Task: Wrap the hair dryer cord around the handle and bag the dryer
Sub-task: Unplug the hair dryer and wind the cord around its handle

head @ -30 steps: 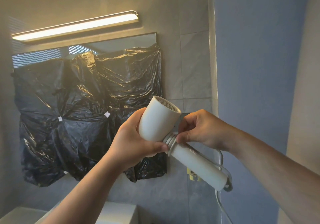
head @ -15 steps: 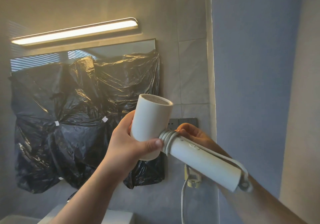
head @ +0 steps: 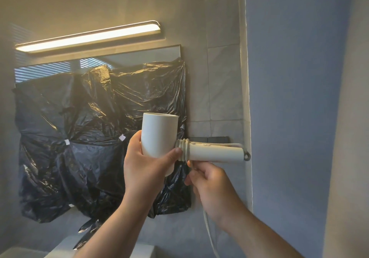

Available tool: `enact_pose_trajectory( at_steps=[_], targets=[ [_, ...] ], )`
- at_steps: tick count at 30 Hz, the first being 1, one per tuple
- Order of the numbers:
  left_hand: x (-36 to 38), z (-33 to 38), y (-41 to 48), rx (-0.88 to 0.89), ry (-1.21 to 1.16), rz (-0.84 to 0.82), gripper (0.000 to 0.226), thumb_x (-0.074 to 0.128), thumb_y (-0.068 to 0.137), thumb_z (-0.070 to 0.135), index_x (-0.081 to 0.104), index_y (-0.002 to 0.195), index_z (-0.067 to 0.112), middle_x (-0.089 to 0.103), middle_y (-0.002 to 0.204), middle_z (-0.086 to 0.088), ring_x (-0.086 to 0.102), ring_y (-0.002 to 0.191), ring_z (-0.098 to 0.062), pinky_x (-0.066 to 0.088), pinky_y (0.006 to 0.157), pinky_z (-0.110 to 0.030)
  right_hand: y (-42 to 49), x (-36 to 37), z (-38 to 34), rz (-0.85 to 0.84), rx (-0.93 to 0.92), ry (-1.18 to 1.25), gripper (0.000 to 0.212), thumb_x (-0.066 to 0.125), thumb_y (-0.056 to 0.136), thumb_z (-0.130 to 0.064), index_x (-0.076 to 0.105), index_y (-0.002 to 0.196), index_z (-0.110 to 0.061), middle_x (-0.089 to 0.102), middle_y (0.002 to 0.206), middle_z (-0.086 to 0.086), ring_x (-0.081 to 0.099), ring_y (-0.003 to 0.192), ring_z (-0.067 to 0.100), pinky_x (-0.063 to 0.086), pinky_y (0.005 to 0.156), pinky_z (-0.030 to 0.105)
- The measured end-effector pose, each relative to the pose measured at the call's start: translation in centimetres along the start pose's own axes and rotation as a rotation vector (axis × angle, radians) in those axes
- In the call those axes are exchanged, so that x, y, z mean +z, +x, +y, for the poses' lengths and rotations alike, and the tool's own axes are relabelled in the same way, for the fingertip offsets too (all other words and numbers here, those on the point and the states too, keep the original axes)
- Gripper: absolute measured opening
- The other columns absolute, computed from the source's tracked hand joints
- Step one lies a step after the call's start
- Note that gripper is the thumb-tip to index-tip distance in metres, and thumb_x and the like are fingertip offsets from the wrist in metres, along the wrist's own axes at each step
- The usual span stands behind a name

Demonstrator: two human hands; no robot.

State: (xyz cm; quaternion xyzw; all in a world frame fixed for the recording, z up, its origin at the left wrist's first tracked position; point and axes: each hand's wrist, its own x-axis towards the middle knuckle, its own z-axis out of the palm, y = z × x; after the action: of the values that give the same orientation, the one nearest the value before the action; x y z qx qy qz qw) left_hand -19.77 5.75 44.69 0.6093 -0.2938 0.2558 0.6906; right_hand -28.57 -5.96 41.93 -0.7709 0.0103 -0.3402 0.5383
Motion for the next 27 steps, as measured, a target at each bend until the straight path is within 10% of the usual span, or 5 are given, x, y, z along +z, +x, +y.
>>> enact_pose_trajectory(
  at_steps=[4,12,21,27],
  targets=[
    [0.0,0.0,-0.3,0.036,0.123,0.053,0.072,0.092,0.055,0.041,0.046,0.110,0.050,0.065,0.100,0.015,0.065,0.090,-0.007,0.056,0.073,-0.036,-0.4,-0.4,-1.2,-0.112,0.090,-0.119,0.025,0.048,0.097,-0.017,0.055,0.120,-0.026,0.065,0.079,-0.003,0.061,0.061,0.010,0.053,0.057,0.021],
    [-0.1,0.0,-0.2,0.190,0.391,0.016,0.081,0.085,0.057,0.054,0.048,0.127,0.037,0.062,0.108,0.011,0.059,0.099,-0.020,0.052,0.078,-0.042,0.7,-2.3,-2.8,-0.193,-0.047,-0.542,0.014,0.057,0.090,-0.024,0.060,0.077,-0.026,0.056,0.068,-0.009,0.050,0.061,0.008,0.037,0.055,0.020],
    [-0.1,0.2,-0.1,0.221,0.537,-0.152,0.082,0.081,0.055,0.060,0.047,0.127,0.041,0.061,0.107,0.014,0.058,0.098,-0.018,0.052,0.075,-0.040,2.7,-5.7,-6.0,-0.236,-0.309,-0.996,0.013,0.053,0.090,-0.028,0.066,0.089,-0.025,0.067,0.089,-0.003,0.061,0.085,0.020,0.052,0.075,0.038],
    [-0.8,0.2,0.4,0.115,0.361,-0.292,0.078,0.084,0.046,0.046,0.050,0.115,0.053,0.063,0.095,0.019,0.064,0.084,-0.011,0.059,0.065,-0.041,3.3,-6.7,-6.3,-0.346,-0.247,-0.850,0.010,0.070,0.081,-0.025,0.075,0.089,-0.027,0.070,0.087,-0.013,0.064,0.083,0.001,0.053,0.080,0.025]
  ],
)
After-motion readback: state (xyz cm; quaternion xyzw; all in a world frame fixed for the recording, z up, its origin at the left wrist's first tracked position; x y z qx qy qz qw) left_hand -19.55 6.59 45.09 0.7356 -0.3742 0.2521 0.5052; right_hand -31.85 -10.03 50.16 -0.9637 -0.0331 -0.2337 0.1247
